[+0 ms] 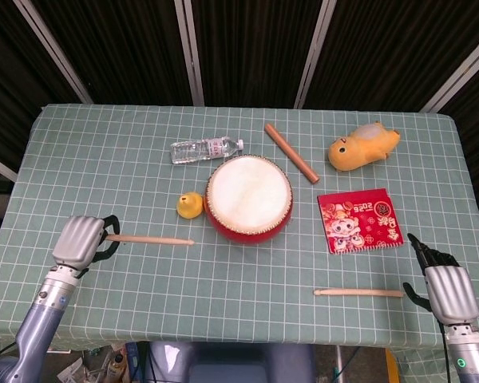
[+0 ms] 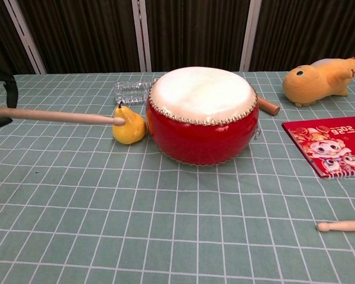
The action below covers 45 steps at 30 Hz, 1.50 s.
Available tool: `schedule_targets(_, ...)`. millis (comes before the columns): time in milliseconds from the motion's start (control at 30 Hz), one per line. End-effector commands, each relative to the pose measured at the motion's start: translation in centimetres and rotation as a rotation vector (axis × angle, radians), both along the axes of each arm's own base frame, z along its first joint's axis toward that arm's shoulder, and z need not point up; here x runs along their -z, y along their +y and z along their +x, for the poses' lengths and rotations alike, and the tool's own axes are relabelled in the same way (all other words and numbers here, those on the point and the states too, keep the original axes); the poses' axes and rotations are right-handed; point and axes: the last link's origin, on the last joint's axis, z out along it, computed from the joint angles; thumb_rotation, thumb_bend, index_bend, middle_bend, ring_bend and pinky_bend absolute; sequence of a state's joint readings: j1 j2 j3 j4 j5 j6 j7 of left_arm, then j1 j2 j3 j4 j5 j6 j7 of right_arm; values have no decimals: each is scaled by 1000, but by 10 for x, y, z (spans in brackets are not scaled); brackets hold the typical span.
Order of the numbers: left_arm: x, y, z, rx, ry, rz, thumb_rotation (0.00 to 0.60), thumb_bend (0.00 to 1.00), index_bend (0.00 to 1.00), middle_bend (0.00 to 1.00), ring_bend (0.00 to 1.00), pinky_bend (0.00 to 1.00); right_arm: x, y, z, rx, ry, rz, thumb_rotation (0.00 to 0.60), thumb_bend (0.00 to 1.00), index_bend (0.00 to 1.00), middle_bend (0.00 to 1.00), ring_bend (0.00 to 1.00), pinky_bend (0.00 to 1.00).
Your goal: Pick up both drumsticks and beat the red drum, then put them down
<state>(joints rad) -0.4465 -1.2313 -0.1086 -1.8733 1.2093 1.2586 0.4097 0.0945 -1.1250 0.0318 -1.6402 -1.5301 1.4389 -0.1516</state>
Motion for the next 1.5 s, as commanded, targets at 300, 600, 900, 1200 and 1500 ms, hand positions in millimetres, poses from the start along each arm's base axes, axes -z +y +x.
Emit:
schedule_targets(300,-28,-13,-3,4,-61,33,600,493,767,1000,1000,1000,34,-4,16,60,74,123,600,303,416,1000,1000,1000)
schedule_targets(600,-33,-15,-4,1,-85,33,600,493,767,1000,1000,1000,68,-3,22,115,132,174,600,303,438,1000,1000,1000)
schedule_targets(900,-34,-15,-7,-1,-93,29,600,494,768,1000,1000,1000,98,-1,11,175,160,178,600,303,455,1000,1000,1000)
schedule_targets(1200,-33,-16,-7,-3,-94,28,600,495,768,1000,1000,1000,107,-9,6,188,161,159,600,303,455,1000,1000,1000)
schedule_targets(1500,-34,-14,-8,-3,-88,32,600,496,768,1000,1000,1000,109,-13,-4,228,191,159,600,303,455,1000,1000,1000)
